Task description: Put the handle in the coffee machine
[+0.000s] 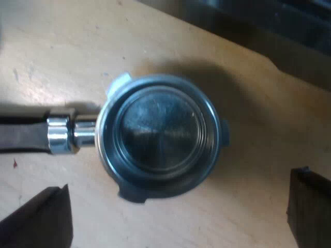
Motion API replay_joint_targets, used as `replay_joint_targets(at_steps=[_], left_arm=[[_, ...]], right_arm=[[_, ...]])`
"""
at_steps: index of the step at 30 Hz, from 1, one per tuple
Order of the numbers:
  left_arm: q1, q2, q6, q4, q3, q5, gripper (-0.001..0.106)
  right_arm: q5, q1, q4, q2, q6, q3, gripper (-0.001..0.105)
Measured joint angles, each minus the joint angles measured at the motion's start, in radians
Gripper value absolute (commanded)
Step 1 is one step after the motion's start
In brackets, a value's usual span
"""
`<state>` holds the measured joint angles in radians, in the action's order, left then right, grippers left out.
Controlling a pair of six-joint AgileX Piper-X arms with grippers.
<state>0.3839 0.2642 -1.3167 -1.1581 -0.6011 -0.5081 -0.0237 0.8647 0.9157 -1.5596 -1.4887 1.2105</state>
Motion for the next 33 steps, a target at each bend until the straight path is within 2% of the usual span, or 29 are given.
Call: replay_joint_targets(at_steps=[5, 12, 33], left_arm=[[0.0, 0.0, 0.0, 0.002, 0.006, 0.0, 0.084], [0.0, 0.0, 0.0, 0.002, 0.006, -0.039, 0.084], [0.0, 0.0, 0.0, 0.007, 0.006, -0.042, 0.084]], right_arm=[[0.024, 0.0, -0.023, -0.002, -0.023, 0.0, 0.085], [0.051, 0.0, -0.033, -0.028, -0.025, 0.0, 0.085], [0.085, 0.0, -0.117, -0.161, -0.025, 0.0, 0.085]])
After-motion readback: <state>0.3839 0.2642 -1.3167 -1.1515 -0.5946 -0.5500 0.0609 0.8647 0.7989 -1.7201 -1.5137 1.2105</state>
